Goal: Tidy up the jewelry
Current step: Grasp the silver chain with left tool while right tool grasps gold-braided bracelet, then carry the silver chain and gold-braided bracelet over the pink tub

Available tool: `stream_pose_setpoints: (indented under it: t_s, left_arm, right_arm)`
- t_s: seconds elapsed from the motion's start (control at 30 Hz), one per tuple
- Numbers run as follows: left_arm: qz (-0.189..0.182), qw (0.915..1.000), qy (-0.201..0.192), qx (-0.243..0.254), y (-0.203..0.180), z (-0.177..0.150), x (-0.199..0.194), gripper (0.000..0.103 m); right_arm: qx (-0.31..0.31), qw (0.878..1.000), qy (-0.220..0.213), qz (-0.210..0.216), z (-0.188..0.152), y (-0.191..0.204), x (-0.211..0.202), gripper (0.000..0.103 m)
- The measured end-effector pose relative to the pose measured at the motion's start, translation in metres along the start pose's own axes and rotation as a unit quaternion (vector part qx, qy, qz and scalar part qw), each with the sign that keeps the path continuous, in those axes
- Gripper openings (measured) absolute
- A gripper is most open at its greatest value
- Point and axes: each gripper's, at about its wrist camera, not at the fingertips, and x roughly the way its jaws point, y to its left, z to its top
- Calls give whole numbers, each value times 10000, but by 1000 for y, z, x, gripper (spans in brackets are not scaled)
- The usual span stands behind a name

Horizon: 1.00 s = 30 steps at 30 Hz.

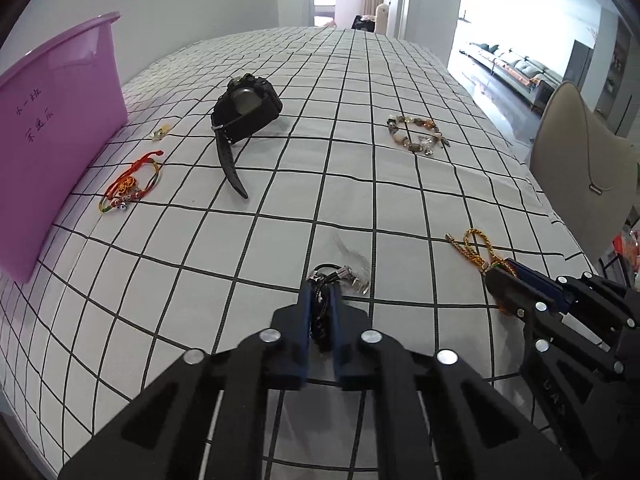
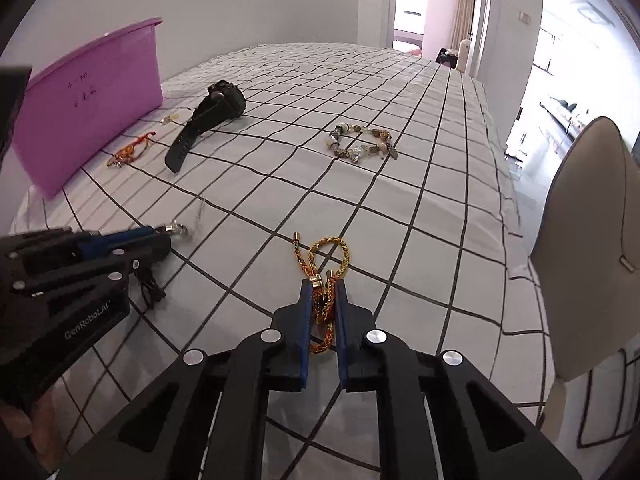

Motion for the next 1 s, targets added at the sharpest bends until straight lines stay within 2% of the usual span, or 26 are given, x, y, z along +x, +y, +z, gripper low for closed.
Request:
stream_pose_setpoints:
  t_s: [0.2, 0.47, 0.6, 0.73, 1.0]
  left_arm:
    - [-150, 9997, 56, -162, 6, -3, -11, 8]
    - [-197, 9996, 45, -206, 17, 10, -61, 8]
    - [-21, 9997, -39, -241, 30, 17, -93, 8]
    - [0, 9988, -50, -479, 51, 24, -121, 8]
    - [221, 9964, -293, -768, 104, 49, -174, 8]
  right_arm:
    - [208, 9995, -22, 238, 0, 0, -14, 10]
    - [452, 9967, 152, 662, 11, 9, -57, 10]
    - [408, 9955, 163, 835, 27, 19, -86, 10]
    - [305, 9941, 76, 1039, 46, 33, -109, 10]
    - [136, 9887, -109, 1488, 93, 77, -135, 10]
